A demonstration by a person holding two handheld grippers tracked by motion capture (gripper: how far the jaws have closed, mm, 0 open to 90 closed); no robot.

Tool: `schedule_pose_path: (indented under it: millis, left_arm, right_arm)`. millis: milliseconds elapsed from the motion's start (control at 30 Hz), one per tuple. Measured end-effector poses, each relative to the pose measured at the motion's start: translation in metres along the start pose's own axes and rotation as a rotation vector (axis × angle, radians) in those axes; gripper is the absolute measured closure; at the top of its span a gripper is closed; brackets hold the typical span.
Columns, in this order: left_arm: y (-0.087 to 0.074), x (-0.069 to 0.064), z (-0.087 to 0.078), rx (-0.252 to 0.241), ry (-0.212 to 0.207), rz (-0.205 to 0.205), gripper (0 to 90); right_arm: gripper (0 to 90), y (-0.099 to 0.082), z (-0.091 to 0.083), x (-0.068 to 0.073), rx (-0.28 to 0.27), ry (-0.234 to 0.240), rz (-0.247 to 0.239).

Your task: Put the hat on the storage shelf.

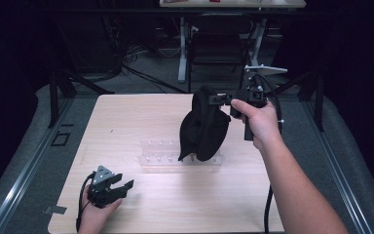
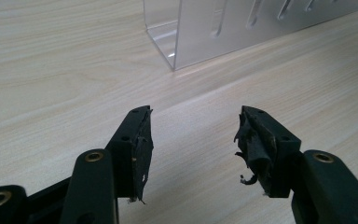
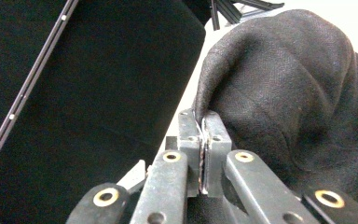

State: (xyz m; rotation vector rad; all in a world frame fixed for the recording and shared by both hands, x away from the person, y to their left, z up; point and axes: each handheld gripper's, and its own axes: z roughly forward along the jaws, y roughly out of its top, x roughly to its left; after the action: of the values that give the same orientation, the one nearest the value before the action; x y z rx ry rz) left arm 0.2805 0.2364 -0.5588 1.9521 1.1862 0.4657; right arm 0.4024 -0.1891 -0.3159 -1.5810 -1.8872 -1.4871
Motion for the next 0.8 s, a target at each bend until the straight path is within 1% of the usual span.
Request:
schedule_pose_path:
  millis: [100, 200, 267, 367, 433, 533, 600, 633, 700, 733, 767, 800]
  left_arm:
    - [0.0, -0.001, 0.0, -0.004, -0.005, -0.001, 44.8]
    - [0.001, -0.004, 0.0, -0.002, -0.01, 0.017, 44.9]
    - [0.001, -0.005, 0.001, -0.002, -0.011, 0.016, 45.0]
    - [0.003, -0.008, 0.0, -0.013, -0.02, 0.018, 45.3]
    - [0.005, -0.01, -0.001, -0.029, -0.027, 0.023, 45.7]
    - [0.006, -0.012, -0.002, -0.035, -0.034, 0.027, 46.1]
    - [0.009, -0.015, -0.002, -0.042, -0.04, 0.03, 46.9]
    - [0.011, -0.016, -0.003, -0.047, -0.047, 0.031, 47.3]
    - [0.016, -0.019, -0.004, -0.057, -0.054, 0.037, 47.4]
    - [0.02, -0.023, -0.005, -0.07, -0.071, 0.044, 47.9]
    - [0.02, -0.023, -0.005, -0.07, -0.071, 0.044, 47.9]
    - [0.024, -0.026, -0.006, -0.075, -0.08, 0.051, 48.0]
  right_arm:
    - [88.5, 0.0, 0.001, -0.001, 0.0, -0.001, 0.001]
    - [88.5, 0.0, 0.003, 0.001, 0.002, 0.005, -0.003]
    - [88.5, 0.0, 0.003, 0.001, 0.008, 0.007, -0.008]
    - [88.5, -0.002, 0.006, 0.004, 0.006, 0.015, -0.011]
    - [88.5, -0.006, 0.009, 0.006, 0.012, 0.024, -0.018]
    - [88.4, -0.008, 0.011, 0.007, 0.011, 0.031, -0.021]
    - [88.4, -0.009, 0.013, 0.007, 0.002, 0.042, -0.015]
    - [88.4, -0.01, 0.015, 0.006, 0.002, 0.059, -0.003]
    - [88.4, -0.01, 0.016, 0.005, 0.001, 0.067, 0.003]
    - [88.4, -0.011, 0.018, 0.005, 0.002, 0.08, 0.005]
    - [88.4, -0.011, 0.018, 0.005, 0.002, 0.08, 0.005]
    - [88.4, -0.012, 0.019, 0.005, -0.001, 0.087, 0.008]
